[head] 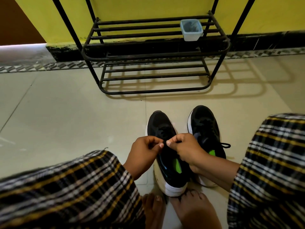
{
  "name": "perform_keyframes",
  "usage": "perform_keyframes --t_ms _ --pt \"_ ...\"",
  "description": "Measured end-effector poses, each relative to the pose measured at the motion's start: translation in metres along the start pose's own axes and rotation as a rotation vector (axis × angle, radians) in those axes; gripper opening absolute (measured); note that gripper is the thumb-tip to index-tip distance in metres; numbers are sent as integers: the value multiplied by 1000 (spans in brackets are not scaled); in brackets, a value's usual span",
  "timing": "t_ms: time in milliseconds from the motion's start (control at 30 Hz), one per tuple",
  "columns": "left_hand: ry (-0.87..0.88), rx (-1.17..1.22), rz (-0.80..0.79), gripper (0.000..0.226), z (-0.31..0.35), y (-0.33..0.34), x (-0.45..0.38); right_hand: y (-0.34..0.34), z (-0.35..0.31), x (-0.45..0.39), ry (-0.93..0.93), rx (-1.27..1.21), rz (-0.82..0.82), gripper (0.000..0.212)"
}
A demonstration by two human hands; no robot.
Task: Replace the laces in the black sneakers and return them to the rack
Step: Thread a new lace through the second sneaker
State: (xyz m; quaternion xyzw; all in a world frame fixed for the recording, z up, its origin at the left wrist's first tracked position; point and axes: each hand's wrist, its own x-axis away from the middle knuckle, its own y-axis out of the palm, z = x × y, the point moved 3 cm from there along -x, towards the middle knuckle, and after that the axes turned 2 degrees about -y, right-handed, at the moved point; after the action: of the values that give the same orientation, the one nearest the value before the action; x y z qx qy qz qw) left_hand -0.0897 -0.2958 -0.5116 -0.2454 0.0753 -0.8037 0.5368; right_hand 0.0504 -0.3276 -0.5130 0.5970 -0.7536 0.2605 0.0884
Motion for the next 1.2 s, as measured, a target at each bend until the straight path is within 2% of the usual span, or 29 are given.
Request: perform_keyframes --t_ms 167,333,400,467,533,633,800,900,967,1033,1067,1133,1167,1200 --pt "-80 176 -8 13 1 1 2 -1 -4 6 -80 -81 -29 13" --pt "-68 -7 12 15 3 0 -4 1 -6 7 -205 154 -94 11" --pt "-17 -75 13 16 4 -1 -5 -3 -10 8 -373 326 -70 9" --pt "-4 -70 31 16 5 -5 -5 -7 -16 13 -589 353 -59 11" --pt "-12 -52 54 17 5 -10 -5 -11 -20 19 -747 329 -100 12" --pt "6 -26 101 20 11 -15 -4 -7 -19 31 -931 466 -210 11" --pt "94 233 180 26 47 -40 -5 -1 -14 44 -1127 747 -329 10" --pt "70 467 228 27 58 -57 -7 0 -4 48 -1107 828 -451 12" --pt "-26 567 223 26 53 -59 -6 2 5 50 -1051 846 -493 15" --pt "-127 425 163 23 40 -56 -4 4 12 48 -1016 868 -475 17" --pt "-139 198 120 21 32 -52 -3 4 13 46 -994 871 -469 17" --pt "-51 -404 13 19 16 -47 0 7 15 43 -959 881 -467 18" --pt "16 -647 -55 23 9 -42 2 8 16 42 -946 894 -462 19" --pt "58 -790 -125 24 3 -37 4 8 16 41 -926 907 -457 21"
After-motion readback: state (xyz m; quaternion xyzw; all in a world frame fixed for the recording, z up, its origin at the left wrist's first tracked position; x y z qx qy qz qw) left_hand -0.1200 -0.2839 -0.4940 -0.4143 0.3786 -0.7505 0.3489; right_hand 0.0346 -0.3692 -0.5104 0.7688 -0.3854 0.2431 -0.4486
